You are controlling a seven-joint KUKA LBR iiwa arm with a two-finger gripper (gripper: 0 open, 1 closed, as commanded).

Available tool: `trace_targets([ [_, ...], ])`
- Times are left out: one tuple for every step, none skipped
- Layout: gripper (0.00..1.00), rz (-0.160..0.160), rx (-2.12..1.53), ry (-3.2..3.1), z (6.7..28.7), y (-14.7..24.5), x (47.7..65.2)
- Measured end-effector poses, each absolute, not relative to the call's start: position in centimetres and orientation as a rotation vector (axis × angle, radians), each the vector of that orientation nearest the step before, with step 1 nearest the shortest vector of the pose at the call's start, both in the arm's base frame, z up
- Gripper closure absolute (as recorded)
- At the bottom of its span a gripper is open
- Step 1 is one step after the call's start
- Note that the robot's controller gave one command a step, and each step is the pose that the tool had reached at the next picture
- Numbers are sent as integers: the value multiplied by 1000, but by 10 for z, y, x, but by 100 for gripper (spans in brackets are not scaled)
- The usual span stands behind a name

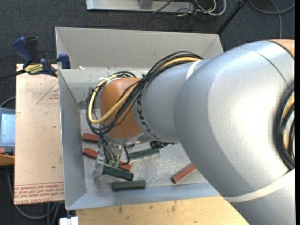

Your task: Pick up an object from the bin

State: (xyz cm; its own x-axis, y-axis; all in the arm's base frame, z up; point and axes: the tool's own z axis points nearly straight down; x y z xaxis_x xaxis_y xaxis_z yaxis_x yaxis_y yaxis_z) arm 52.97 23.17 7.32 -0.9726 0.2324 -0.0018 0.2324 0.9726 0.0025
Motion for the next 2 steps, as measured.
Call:
trace_targets([
  [100, 3, 367, 3119, 73, 232, 529],
  [100, 6, 367, 3116, 116, 232, 531],
])
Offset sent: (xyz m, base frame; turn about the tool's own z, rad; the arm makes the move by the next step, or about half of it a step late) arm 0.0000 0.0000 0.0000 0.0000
